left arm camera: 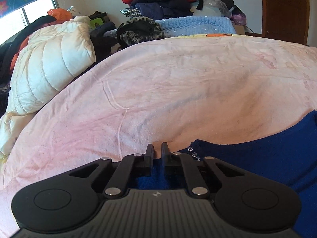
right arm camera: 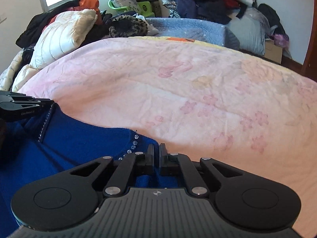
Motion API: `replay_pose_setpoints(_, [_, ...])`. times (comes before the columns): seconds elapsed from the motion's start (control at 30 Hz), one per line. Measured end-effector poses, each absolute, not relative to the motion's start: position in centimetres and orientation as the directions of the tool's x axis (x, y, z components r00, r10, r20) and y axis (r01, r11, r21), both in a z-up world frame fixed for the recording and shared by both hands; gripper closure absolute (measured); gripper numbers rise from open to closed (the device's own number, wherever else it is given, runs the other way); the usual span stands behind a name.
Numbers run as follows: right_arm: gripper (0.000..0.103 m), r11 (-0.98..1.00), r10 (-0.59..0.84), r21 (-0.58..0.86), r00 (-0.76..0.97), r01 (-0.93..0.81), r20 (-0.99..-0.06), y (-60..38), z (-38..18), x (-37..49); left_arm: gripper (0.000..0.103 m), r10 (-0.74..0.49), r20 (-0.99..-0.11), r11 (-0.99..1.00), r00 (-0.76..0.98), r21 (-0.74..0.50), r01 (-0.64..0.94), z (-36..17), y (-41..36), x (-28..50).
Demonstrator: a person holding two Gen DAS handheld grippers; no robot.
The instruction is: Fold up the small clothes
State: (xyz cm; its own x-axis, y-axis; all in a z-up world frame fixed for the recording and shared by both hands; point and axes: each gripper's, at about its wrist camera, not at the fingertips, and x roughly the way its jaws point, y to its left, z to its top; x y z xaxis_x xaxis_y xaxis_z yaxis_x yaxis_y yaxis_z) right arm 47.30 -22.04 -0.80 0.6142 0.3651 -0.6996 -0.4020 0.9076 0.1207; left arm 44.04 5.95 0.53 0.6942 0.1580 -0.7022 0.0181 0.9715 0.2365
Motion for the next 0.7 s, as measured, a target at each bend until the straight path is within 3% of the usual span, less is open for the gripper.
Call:
replay_pose_setpoints(0.17, [0.054, 0.932, 0.353, 0.197, 0.647, -0.303, -0.676, -22.7, 0.5, 45.9, 0.091, 0.126, -0.713, 0.986, 0.69, 0.165, -0.01, 2.2, 6.6, 42.5])
replay_pose_setpoints(0.2, [0.05, 0.927, 0.376, 0.254, 0.67, -0.277, -0.64, -23.5, 1.4, 44.8, 0.083, 0.106, -0.707, 0.99, 0.699, 0.143, -0.005, 3.0, 6.7, 41.5])
replay_pose_setpoints(0.27, [0.047, 0.892, 0.44, 0.362, 0.701, -0.27, -0.561, -24.9, 2.9, 41.8, 0.056, 0.094, -0.68, 0.993, 0.727, 0.121, -0.016, 4.4, 6.9, 39.1])
replay_pose_setpoints(0.3, [0.047, 0.873, 0.47, 0.396, 0.704, -0.284, -0.532, -25.4, 3.4, 40.0, 0.032, 0.096, -0.662, 0.993, 0.743, 0.114, -0.027, 5.0, 6.9, 37.9])
replay_pose_setpoints(0.33, [0.046, 0.868, 0.482, 0.394, 0.701, -0.303, -0.525, -25.4, 3.7, 38.4, 0.025, 0.092, -0.634, 0.994, 0.768, 0.106, -0.031, 5.5, 6.8, 36.3])
replay_pose_setpoints(0.43, [0.046, 0.901, 0.43, 0.314, 0.711, -0.299, -0.556, -25.1, 3.4, 35.1, 0.025, 0.067, -0.62, 0.995, 0.781, 0.094, -0.01, 5.9, 6.1, 33.4])
replay_pose_setpoints(0.7, [0.047, 0.967, 0.243, 0.115, 0.677, -0.229, -0.694, -24.4, -0.2, 33.7, 0.025, 0.038, -0.739, 0.999, 0.672, 0.047, -0.006, 1.0, 5.2, 31.2])
